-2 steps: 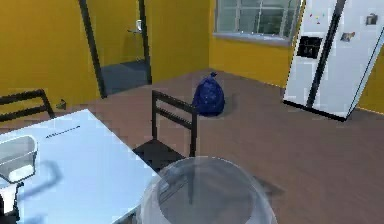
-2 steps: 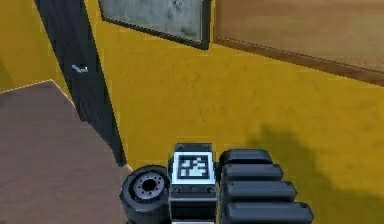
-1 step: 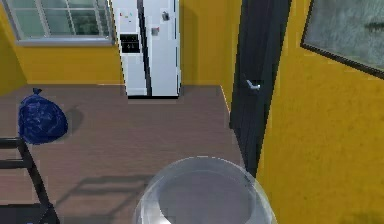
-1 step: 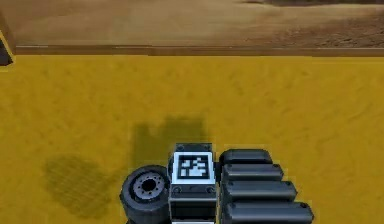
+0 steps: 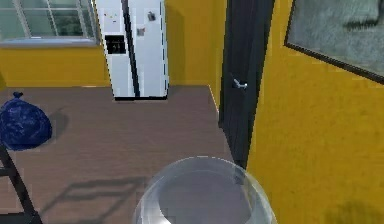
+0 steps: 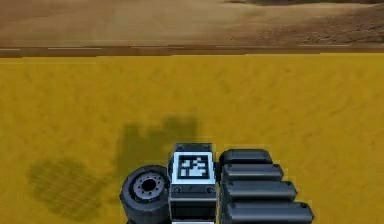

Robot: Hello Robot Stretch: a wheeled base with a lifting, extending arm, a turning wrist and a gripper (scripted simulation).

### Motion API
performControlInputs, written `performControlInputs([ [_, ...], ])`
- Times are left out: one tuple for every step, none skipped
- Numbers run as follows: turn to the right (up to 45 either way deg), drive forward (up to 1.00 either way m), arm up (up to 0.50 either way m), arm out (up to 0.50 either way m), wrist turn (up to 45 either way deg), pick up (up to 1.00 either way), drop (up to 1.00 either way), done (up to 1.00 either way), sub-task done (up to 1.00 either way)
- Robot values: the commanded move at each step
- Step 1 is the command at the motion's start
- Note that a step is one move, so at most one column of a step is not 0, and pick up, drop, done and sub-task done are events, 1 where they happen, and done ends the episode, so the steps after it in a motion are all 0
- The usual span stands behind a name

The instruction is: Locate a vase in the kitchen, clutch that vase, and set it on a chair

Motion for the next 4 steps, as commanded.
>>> performControlInputs([
  [0.0,0.6,0.0,0.0,0.0,0.0,0.0,0.0,0.0],
  [-45.0,0.0,0.0,0.0,0.0,0.0,0.0,0.0,0.0],
  [-3.0,0.0,0.0,0.0,0.0,0.0,0.0,0.0,0.0],
  [0.0,0.9,0.0,0.0,0.0,0.0,0.0,0.0,0.0],
])
